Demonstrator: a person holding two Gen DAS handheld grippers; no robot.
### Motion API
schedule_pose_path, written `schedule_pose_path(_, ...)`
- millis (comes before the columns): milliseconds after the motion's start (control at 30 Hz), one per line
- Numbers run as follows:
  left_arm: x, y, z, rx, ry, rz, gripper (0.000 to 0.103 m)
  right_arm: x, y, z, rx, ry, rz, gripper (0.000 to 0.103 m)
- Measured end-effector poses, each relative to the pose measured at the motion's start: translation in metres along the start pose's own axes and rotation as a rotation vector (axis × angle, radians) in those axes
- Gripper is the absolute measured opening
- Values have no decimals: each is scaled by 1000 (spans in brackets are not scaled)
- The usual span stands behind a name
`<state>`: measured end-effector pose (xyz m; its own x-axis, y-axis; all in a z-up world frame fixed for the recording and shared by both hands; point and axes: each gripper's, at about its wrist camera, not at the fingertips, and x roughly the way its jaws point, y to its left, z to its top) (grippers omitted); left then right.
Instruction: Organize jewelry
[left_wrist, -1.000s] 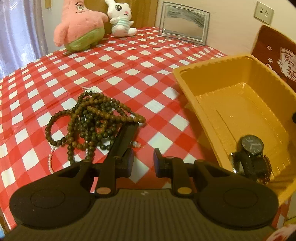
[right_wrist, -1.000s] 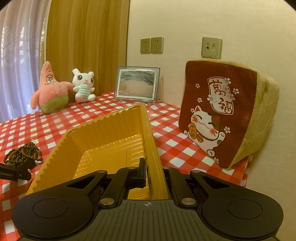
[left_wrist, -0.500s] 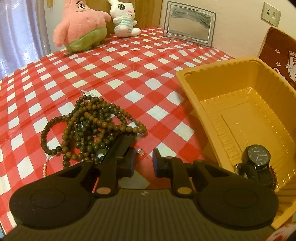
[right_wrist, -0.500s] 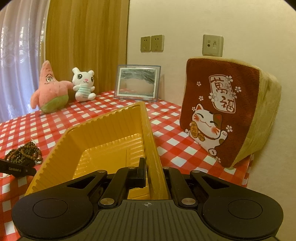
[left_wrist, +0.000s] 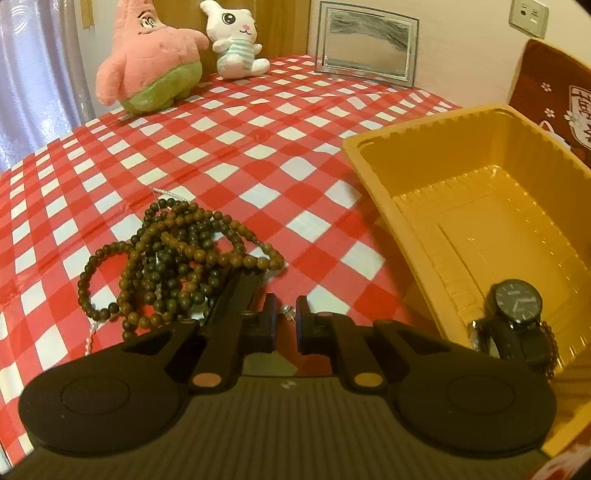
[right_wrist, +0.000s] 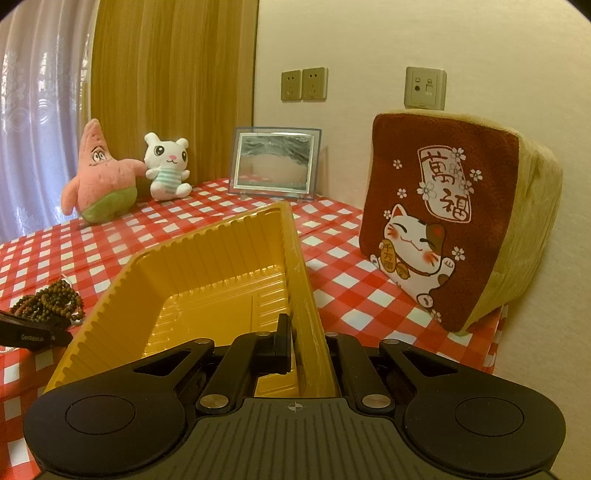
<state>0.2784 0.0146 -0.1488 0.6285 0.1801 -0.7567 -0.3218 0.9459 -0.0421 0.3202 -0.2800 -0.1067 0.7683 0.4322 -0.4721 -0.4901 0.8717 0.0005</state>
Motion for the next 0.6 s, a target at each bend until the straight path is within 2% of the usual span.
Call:
schedule_pose_path(267, -32, -1, 1, -20, -46, -46, 8, 0, 0, 0, 0, -1, 0, 5)
schedule_pose_path(467, -67, -21, 15, -10, -118, -152, 8, 0, 0, 0, 1, 0, 1, 5)
schedule_pose_path(600, -71, -41, 19, 16, -122, -220, 8, 0, 0, 0, 0, -1, 1, 5)
